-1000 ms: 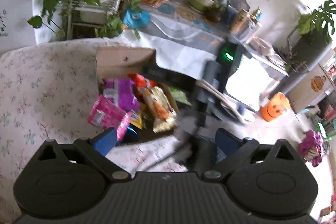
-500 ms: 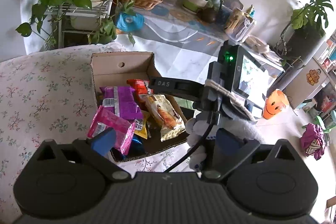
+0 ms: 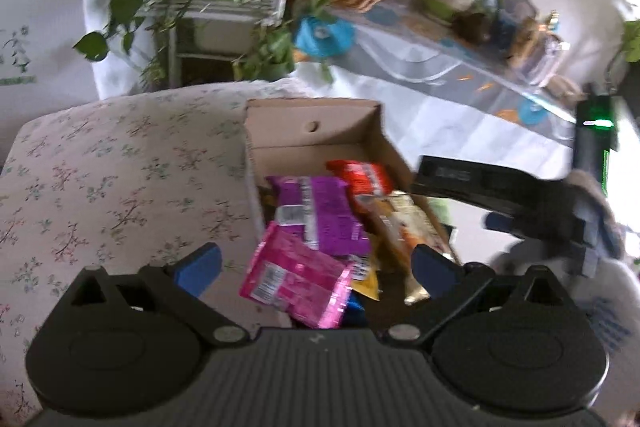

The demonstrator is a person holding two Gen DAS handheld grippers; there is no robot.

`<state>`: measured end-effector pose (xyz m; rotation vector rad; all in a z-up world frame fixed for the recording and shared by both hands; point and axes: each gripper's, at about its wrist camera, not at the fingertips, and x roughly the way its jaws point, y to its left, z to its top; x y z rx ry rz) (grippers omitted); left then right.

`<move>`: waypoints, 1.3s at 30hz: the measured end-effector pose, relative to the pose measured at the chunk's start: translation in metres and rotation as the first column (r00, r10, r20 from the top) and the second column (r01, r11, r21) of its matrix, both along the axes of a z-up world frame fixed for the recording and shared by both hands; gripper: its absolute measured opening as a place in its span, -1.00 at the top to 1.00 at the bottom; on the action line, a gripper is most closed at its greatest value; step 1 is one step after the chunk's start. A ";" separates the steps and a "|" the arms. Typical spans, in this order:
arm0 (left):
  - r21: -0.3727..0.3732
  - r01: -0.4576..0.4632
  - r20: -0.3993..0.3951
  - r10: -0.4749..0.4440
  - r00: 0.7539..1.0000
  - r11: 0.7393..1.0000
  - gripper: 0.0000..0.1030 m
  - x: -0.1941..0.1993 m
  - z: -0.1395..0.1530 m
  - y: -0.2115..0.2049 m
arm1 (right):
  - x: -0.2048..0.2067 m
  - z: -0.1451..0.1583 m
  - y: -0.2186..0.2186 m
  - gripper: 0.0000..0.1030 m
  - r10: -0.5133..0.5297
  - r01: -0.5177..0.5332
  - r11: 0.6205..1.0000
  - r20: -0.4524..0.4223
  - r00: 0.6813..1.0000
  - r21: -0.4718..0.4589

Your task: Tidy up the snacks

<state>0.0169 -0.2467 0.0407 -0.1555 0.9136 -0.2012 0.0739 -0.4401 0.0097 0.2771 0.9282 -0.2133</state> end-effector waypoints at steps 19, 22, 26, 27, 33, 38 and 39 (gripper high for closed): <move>0.119 -0.071 -0.065 0.079 0.995 0.990 -0.96 0.037 -0.028 -0.012 | 0.000 -0.001 0.002 -0.96 0.025 -0.027 0.998 -0.033 0.999 -0.058; 0.129 -0.068 -0.066 0.077 0.995 0.989 -0.96 0.039 -0.028 -0.015 | 0.001 -0.001 0.001 -0.96 0.023 -0.025 0.998 -0.035 0.999 -0.059; 0.142 -0.074 -0.081 0.086 0.993 0.987 -0.96 0.042 -0.032 -0.015 | 0.001 -0.001 0.001 -0.96 0.026 -0.028 0.998 -0.034 0.999 -0.056; 0.145 -0.075 -0.085 0.088 0.993 0.987 -0.96 0.042 -0.033 -0.014 | 0.001 -0.001 0.001 -0.96 0.029 -0.031 0.998 -0.034 0.999 -0.055; 0.152 -0.077 -0.097 0.092 0.991 0.985 -0.96 0.044 -0.037 -0.013 | 0.002 -0.002 0.004 -0.96 0.050 -0.052 0.997 -0.038 0.998 -0.053; 0.162 -0.078 -0.102 0.095 0.990 0.984 -0.96 0.046 -0.038 -0.013 | 0.002 -0.002 0.007 -0.96 0.063 -0.066 0.996 -0.043 0.997 -0.055; 0.163 -0.078 -0.105 0.096 0.990 0.984 -0.96 0.046 -0.038 -0.013 | 0.002 -0.003 0.007 -0.96 0.066 -0.068 0.996 -0.044 0.997 -0.056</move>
